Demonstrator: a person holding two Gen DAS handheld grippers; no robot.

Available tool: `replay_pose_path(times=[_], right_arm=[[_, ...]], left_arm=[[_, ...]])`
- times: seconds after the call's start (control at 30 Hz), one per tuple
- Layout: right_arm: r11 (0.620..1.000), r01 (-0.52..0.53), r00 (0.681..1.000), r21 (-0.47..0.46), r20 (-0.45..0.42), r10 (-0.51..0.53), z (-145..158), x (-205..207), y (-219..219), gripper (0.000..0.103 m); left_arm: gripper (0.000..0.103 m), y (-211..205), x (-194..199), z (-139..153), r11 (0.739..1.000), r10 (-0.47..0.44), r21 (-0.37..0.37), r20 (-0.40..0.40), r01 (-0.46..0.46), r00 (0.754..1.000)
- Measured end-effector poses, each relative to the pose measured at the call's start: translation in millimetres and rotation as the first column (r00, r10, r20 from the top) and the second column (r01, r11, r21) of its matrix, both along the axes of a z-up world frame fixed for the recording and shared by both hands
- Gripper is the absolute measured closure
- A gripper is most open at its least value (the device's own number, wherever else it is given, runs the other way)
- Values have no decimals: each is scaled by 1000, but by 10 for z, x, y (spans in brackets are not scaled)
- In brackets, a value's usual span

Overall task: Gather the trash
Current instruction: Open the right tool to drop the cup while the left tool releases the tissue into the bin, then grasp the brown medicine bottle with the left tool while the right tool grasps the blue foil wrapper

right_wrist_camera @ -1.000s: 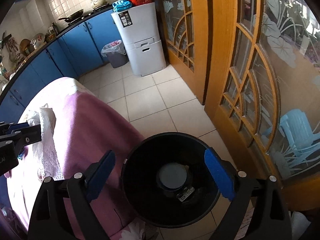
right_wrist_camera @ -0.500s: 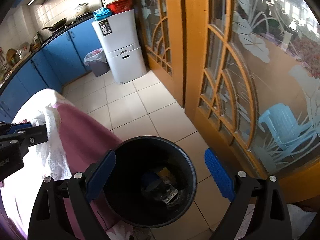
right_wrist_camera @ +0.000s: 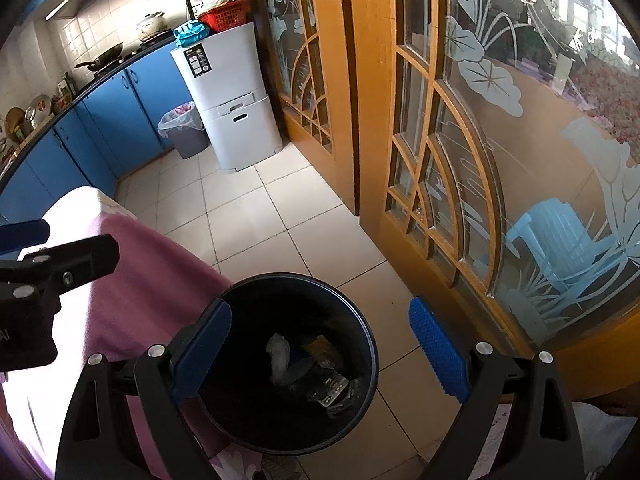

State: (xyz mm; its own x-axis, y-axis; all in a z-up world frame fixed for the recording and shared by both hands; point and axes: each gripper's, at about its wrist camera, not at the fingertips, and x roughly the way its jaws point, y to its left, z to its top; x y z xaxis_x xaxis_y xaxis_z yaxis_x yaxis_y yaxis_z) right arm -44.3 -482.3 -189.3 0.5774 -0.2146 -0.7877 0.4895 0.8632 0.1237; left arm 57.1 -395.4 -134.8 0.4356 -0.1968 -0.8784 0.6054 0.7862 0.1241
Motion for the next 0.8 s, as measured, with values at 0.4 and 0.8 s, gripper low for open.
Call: replay_pose_path(times=[0.4,0.8], right_arm=[[993,-101,994,-53,25,102,284,227,502,9],[951,-276,958,-139,39,284,660,607,1520,7]], left_arm=[[4,664,193,224,994,105,-30,22,-104,994],[4,2027,374,525,953,297,-87,58,-291,953]])
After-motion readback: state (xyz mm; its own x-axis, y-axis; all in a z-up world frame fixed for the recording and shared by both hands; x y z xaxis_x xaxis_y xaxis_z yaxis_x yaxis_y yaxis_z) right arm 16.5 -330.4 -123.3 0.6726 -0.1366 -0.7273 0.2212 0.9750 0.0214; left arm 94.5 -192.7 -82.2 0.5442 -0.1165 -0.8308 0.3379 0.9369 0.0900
